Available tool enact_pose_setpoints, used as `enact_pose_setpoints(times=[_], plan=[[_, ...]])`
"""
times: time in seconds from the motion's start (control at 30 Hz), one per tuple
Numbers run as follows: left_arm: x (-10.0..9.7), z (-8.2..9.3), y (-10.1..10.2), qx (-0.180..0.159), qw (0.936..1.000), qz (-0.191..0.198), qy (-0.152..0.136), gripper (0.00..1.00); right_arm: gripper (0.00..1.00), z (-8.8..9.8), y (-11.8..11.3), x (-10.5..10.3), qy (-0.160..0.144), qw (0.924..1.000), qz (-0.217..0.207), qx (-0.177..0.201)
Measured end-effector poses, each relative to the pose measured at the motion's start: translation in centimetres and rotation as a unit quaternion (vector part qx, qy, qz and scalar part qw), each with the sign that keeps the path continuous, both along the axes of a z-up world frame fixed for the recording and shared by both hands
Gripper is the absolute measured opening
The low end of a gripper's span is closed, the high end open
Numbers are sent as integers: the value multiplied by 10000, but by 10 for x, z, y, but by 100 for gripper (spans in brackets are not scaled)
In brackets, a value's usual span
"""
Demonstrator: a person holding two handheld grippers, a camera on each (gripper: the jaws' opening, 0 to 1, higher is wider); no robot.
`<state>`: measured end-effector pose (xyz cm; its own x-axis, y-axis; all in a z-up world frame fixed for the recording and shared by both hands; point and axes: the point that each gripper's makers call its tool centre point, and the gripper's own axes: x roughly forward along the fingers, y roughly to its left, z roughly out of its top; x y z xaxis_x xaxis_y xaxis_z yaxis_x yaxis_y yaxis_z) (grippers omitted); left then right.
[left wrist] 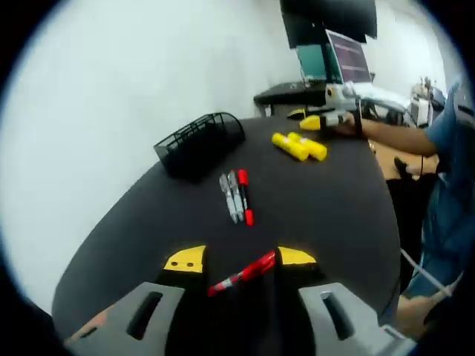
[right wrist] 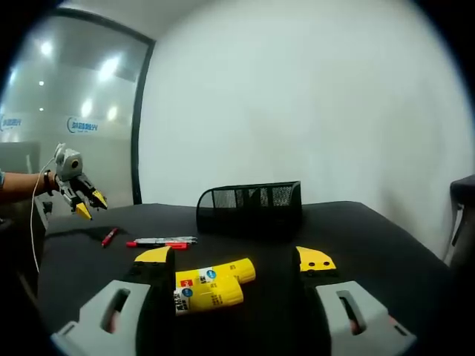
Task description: Pick up pens and glue sticks and place them into the holder.
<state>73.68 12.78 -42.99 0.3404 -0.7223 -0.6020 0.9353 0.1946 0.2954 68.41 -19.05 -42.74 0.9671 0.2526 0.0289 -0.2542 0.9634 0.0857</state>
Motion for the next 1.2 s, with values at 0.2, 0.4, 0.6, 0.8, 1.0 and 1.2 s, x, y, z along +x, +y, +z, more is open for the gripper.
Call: enact_pose_setpoints(times=[0.2,0.4,0.6,0.8,1.0,1.2], plan=[[9,-6,9,671,9970,-215,-323,31,59,0,1,0,5,10000,-13,-4],[18,-14,14,1260,9898,-419,-511,31,59,0,0,0,2,10000,-32,46],[29,-28,23,2067,9726,-736,-763,31,59,1,-3,1,-5,9999,-47,89],[36,-34,22,2314,9655,-947,-722,25,59,0,-4,2,1,9999,-66,91],[40,-48,29,2859,9476,-1252,-688,18,58,1,-6,2,-6,9999,-98,126],[47,-53,29,2980,9437,-1311,-590,13,58,0,-6,2,-2,9999,-111,107]])
